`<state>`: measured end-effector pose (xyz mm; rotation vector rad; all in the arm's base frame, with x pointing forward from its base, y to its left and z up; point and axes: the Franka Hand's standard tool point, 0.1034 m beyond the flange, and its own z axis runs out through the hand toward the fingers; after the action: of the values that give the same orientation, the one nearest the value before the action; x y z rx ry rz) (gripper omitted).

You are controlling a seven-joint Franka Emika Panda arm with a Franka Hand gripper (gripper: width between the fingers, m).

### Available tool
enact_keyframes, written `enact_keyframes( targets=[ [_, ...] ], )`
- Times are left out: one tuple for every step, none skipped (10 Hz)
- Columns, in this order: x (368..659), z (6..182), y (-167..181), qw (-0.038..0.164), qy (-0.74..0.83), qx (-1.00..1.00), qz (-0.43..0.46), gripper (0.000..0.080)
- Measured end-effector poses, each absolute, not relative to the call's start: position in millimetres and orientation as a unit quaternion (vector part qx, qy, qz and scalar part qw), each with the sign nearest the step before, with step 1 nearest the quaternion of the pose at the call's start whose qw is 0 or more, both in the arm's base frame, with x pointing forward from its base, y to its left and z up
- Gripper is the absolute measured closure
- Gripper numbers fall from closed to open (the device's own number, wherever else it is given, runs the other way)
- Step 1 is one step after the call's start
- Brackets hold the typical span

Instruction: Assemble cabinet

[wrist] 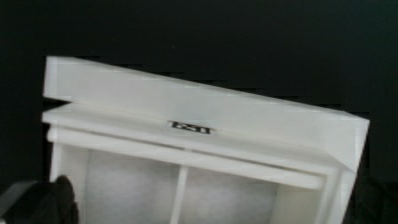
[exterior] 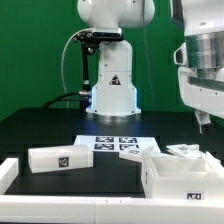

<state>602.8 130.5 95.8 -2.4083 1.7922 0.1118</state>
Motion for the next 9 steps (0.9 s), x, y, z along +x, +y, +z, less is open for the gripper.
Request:
enact_keyframes(
  targets=[
    [602.7,95.0,129.4,0.069,0.566,-0.821,0.035,0.0002],
    [602.6,94.8,129.5,0.069,0.561,-0.824,0.034,0.0002],
    [601.8,94.5,130.2,0.069,0.563,-0.823,0.034,0.0002],
    [591.2,93.8,134.6,0.068,0.568,-0.819,0.035,0.0002],
    [576.2,95.4,139.3,0.065,0.576,-0.814,0.043,0.0002],
    [565.6,96.2,141.8,0.061,0.585,-0.807,0.049,0.0002],
    [561.7,94.3,144.3,0.058,0.595,-0.8,0.051,0.0002],
    [562.2,93.8,143.2,0.058,0.594,-0.801,0.05,0.0002],
    [562.2,93.7,142.9,0.058,0.594,-0.801,0.05,0.0002]
  ],
)
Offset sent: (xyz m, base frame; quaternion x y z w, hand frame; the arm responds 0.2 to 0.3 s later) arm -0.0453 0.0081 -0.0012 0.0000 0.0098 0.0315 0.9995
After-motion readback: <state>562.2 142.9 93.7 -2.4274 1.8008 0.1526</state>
